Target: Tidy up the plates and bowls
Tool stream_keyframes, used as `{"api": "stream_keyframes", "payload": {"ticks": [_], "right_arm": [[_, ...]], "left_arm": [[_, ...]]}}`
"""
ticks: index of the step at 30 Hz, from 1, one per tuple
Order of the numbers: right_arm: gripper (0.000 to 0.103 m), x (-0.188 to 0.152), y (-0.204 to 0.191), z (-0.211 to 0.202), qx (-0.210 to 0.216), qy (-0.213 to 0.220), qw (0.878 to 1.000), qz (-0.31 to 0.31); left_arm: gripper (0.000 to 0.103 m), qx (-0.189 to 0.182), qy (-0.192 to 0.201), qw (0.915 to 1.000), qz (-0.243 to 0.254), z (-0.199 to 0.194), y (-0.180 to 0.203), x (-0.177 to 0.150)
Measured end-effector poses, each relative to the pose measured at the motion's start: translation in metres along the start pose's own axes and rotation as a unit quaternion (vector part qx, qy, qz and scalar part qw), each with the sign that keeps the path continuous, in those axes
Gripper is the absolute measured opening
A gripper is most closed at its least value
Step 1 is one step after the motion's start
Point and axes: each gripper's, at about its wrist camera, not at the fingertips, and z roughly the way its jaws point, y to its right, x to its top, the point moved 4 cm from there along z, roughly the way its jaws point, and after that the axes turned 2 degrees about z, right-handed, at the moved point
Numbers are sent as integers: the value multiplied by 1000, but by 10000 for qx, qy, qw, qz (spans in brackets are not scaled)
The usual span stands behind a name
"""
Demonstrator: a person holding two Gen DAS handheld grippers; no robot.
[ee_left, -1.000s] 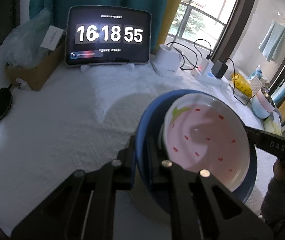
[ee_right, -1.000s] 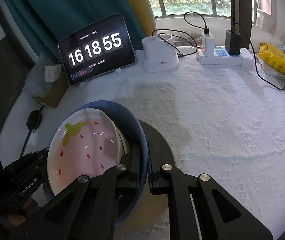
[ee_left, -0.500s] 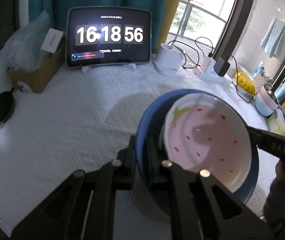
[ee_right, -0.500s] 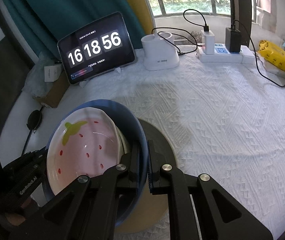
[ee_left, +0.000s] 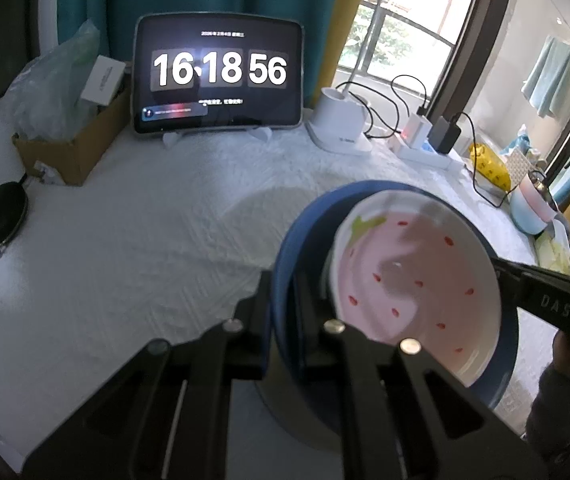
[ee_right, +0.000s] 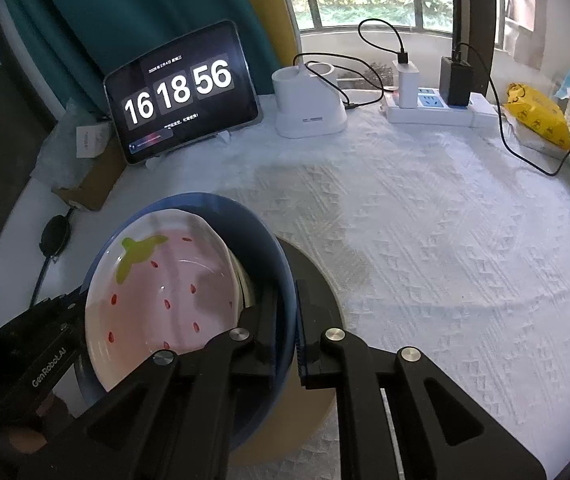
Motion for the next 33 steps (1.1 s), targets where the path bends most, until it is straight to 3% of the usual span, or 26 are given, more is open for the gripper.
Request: {"api": "stream_keyframes", "payload": {"ticks": [20, 33], "right_arm": [[11, 0, 3, -1, -90, -7, 9999, -90], [13, -1, 5, -4, -67, -8, 9999, -120]], "left_arm": [[12, 108, -59, 9999, 29, 1, 2, 2], [12, 81, -212, 9994, -276, -1, -1, 2]]}}
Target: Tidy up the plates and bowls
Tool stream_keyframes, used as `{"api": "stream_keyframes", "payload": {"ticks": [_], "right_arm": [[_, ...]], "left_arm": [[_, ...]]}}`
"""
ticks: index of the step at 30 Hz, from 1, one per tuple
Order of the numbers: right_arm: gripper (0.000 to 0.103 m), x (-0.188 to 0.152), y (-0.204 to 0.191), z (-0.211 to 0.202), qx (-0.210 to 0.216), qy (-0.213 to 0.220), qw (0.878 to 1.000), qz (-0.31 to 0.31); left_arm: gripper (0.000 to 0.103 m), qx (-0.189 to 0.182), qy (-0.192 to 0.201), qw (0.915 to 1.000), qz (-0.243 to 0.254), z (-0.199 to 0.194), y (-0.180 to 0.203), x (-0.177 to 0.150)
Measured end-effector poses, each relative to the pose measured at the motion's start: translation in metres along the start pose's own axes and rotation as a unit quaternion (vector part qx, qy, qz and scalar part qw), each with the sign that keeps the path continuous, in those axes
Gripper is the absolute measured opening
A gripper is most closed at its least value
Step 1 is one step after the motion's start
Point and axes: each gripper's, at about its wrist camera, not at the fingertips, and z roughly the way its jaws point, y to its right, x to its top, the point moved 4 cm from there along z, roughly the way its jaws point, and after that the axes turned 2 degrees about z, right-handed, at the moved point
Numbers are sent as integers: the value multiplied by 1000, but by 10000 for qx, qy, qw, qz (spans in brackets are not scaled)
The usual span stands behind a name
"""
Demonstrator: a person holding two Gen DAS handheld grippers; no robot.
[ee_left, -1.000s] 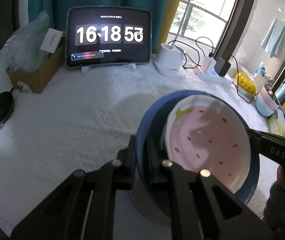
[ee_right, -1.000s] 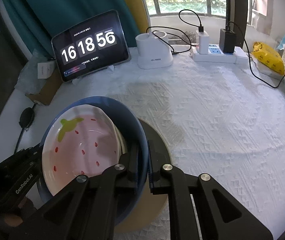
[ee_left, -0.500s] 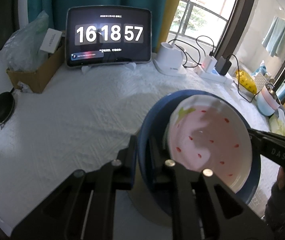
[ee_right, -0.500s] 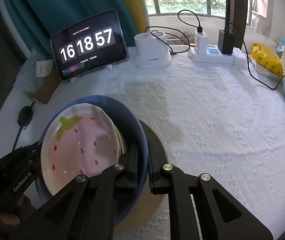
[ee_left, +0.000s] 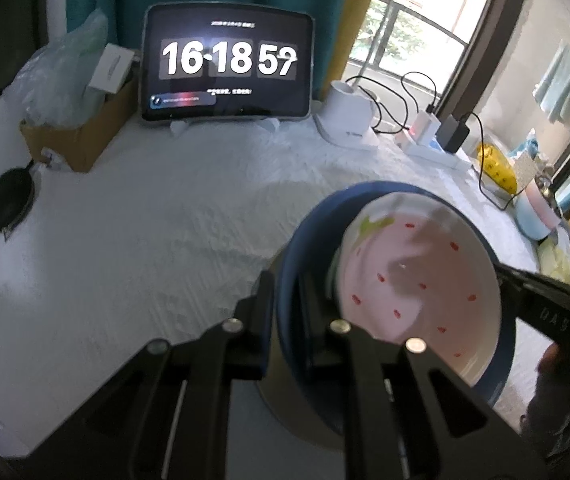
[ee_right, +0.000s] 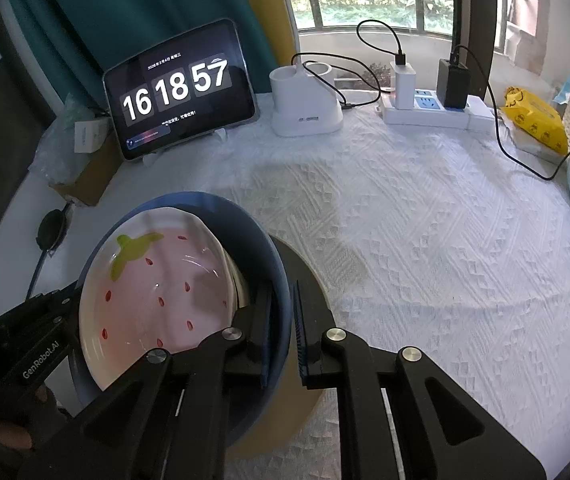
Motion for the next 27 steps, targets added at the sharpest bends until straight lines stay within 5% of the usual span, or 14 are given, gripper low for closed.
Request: {"api": "stream_keyframes", "payload": {"ticks": [12, 27], "right_arm": [[34, -2, 5, -1, -71, 55, 10000, 22], [39, -4, 8, -3, -27, -56, 9999, 79]], "left_arm": [[13, -51, -71, 9997, -247, -3, -3, -1], [14, -159, -342, 9992, 130, -7, -3, 1]]}}
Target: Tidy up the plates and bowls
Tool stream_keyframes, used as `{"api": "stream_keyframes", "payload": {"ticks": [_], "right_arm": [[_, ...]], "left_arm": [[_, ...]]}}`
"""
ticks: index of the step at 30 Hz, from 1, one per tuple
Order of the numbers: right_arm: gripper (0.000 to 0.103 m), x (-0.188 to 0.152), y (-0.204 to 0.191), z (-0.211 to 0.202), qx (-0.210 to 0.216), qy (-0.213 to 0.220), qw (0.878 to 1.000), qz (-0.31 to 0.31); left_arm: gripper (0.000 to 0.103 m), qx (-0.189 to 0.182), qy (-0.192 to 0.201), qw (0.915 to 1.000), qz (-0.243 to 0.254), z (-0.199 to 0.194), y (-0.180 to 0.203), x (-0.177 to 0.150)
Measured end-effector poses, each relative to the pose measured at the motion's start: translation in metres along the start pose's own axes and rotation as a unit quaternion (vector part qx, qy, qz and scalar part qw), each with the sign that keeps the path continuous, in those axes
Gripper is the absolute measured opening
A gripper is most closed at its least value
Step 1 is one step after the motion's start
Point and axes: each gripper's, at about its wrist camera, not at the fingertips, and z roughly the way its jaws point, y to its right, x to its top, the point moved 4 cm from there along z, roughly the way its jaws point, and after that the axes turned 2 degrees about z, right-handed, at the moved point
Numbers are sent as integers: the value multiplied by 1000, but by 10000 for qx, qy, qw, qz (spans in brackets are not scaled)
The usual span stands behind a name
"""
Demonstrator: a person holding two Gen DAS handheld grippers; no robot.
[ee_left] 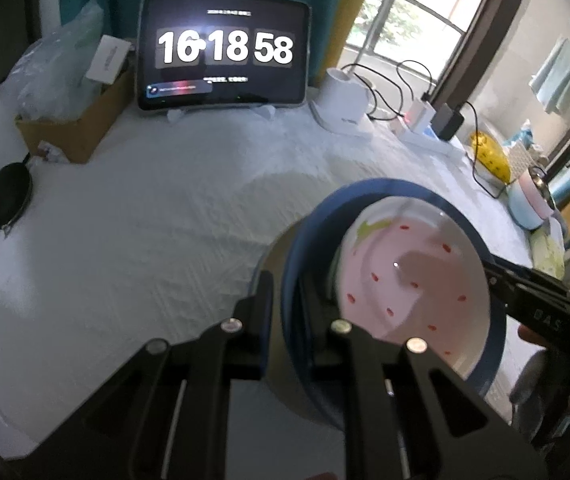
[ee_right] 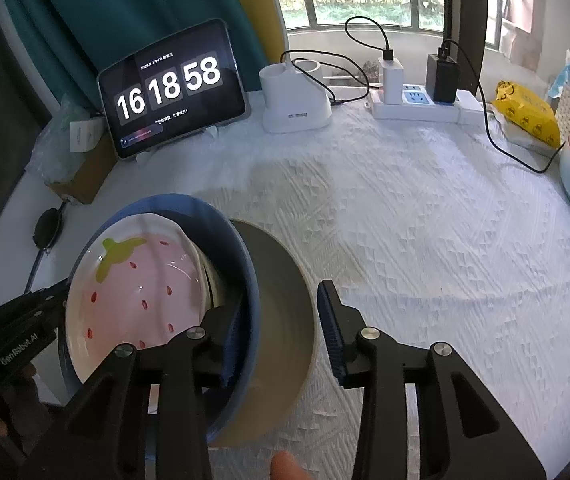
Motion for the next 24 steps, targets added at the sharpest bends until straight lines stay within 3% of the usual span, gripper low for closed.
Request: {"api": "stream_keyframes", "payload": {"ticks": [1, 2, 3, 4, 5, 8, 24], "right_arm": [[39, 0, 0, -1, 27, -3, 10000, 15], [41, 1, 1, -4, 45, 59, 10000, 39], [47, 3, 2, -9, 19, 146, 9999, 37], [63, 5, 3, -14, 26, 259, 9997, 42], [68, 8, 4, -20, 8, 367, 9993, 43], [70, 13, 4, -31, 95, 467, 9989, 32], [70, -4, 5, -49, -74, 524, 9986, -28]], "left_arm": [[16, -49, 71, 10000, -22, -3, -2, 2], [27, -128, 166, 9998, -56, -9, -3, 6], [46, -186, 234, 9995, -96, -15, -5, 10], [56, -235, 353, 9990, -158, -22, -7, 14], [64, -267, 468, 9984, -184, -28, -8, 17], [64, -93, 474, 9988, -9, -31, -5, 19], [64, -40, 808, 9962, 332, -61, 21, 2]]}}
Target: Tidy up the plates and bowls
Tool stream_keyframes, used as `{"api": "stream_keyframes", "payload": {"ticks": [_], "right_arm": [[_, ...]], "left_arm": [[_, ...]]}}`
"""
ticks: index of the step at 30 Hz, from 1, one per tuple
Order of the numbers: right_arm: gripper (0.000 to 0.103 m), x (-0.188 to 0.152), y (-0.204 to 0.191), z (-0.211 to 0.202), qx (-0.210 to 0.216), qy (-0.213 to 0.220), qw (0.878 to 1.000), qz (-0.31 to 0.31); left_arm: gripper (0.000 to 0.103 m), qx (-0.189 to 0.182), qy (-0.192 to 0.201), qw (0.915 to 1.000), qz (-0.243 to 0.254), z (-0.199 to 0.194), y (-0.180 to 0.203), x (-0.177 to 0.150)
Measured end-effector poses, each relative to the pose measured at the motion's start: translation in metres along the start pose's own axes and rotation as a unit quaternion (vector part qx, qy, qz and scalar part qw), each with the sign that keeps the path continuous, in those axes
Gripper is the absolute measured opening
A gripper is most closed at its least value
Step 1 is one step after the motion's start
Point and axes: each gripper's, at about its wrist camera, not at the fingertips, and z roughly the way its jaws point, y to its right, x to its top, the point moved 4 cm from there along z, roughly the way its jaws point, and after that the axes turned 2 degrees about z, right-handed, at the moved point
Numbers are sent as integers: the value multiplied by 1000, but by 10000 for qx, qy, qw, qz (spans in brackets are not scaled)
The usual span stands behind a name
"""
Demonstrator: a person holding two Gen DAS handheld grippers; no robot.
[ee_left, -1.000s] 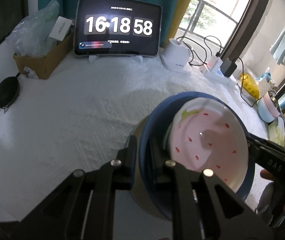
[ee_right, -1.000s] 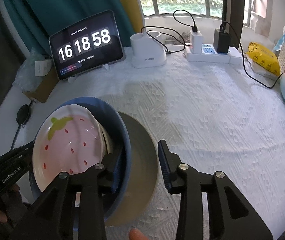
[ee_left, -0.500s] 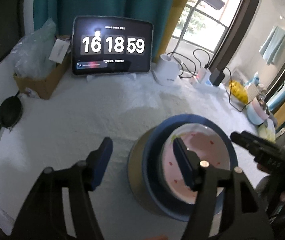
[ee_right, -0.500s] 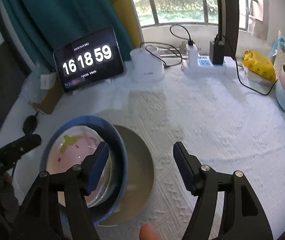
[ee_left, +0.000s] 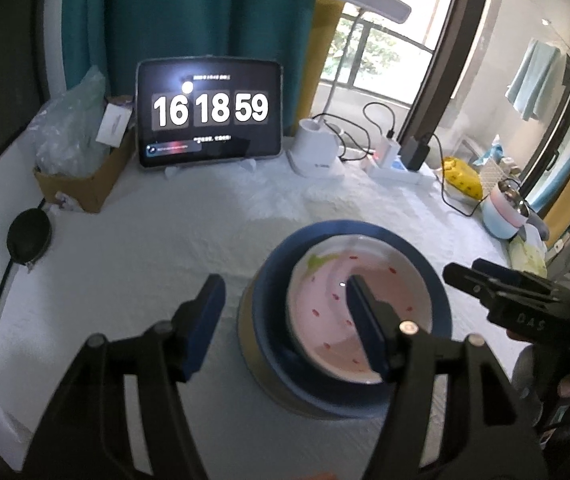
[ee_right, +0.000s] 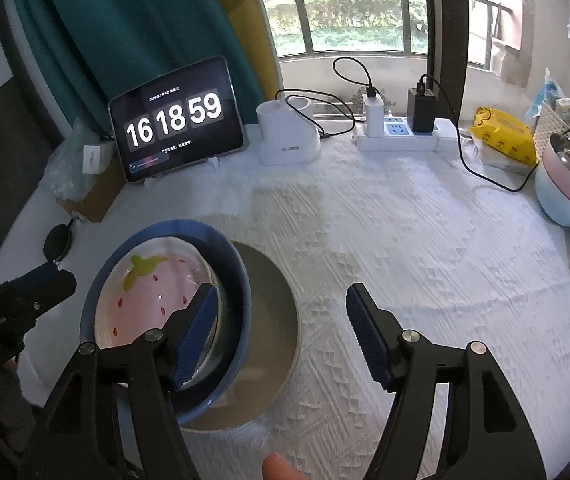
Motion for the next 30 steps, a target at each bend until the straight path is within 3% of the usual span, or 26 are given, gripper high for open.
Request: {"api": "stream_keyframes", "payload": {"ticks": [11, 30], "right_arm": [[70, -22, 5, -29, -46, 118, 9999, 62], [70, -53, 33, -104, -423, 741, 9961, 211]], "left_arm": [[64, -138, 152, 9996, 201, -23, 27, -19], [64, -261, 679, 9950, 683, -74, 73, -37]]}}
